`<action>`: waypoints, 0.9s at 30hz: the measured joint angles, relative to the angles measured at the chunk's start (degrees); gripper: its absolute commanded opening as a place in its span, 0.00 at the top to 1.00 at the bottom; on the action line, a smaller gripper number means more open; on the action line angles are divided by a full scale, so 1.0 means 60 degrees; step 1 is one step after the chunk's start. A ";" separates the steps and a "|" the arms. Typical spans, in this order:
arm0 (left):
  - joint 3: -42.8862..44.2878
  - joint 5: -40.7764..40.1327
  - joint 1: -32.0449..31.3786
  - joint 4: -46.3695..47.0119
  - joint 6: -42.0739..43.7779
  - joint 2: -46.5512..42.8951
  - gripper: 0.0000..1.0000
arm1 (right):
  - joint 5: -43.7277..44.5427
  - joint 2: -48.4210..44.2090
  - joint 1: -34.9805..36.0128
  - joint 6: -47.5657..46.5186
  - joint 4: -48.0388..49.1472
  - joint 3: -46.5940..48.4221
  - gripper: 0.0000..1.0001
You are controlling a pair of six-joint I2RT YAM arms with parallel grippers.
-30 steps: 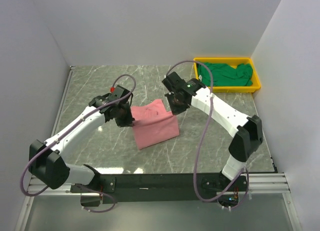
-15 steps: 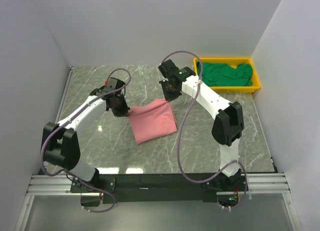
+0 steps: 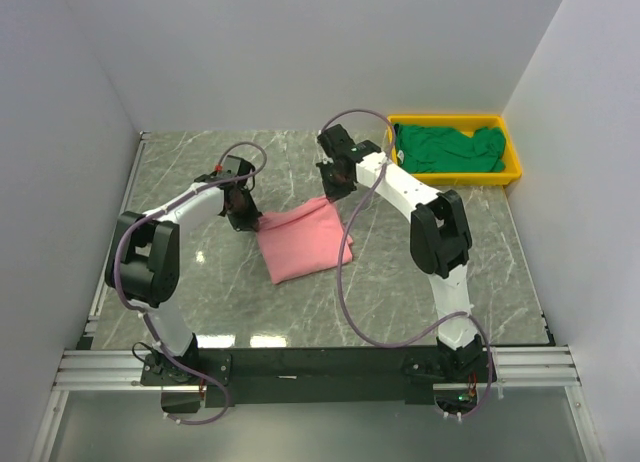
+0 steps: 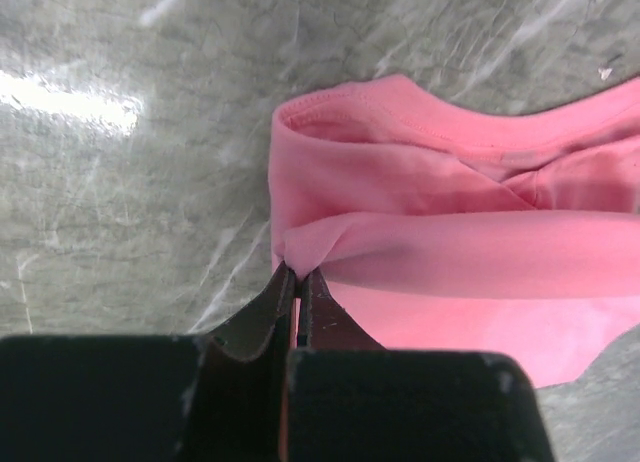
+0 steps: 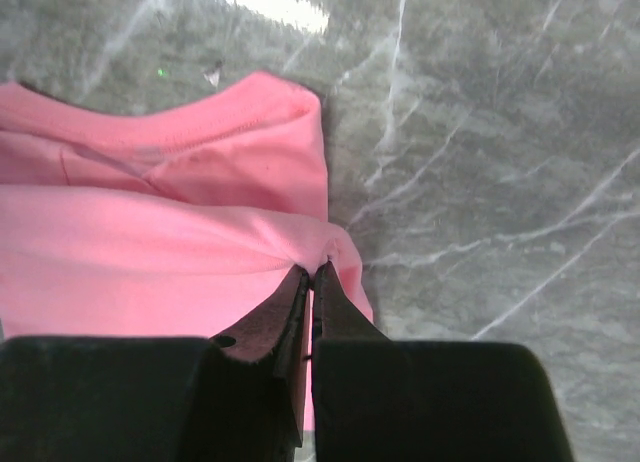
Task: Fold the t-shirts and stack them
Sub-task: Fold the tshirt
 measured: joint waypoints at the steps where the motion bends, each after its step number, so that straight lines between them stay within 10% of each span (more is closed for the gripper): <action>1: 0.0015 -0.0051 0.0000 0.0022 0.0000 0.0000 0.99 | -0.0015 0.0000 -0.0018 0.0000 0.0117 -0.0036 0.99; 7: 0.0015 -0.0259 0.0051 0.0215 -0.0011 0.0000 0.92 | -0.0149 0.0004 -0.0098 0.0080 0.0794 -0.0215 0.79; 11: 0.0015 -0.0543 0.0073 0.0229 -0.0015 0.0000 0.48 | -0.0138 0.0000 -0.0146 0.0164 0.0980 -0.0233 0.65; 13: 0.0015 -0.0739 0.0098 0.0204 -0.0047 -0.0051 0.41 | -0.0131 -0.0098 -0.0193 0.0189 0.1264 -0.0433 0.61; 27: -0.1195 0.0302 -0.0095 0.1792 0.0069 -0.2441 0.59 | -0.3920 -0.2728 -0.0597 0.0430 0.4903 -0.4036 0.60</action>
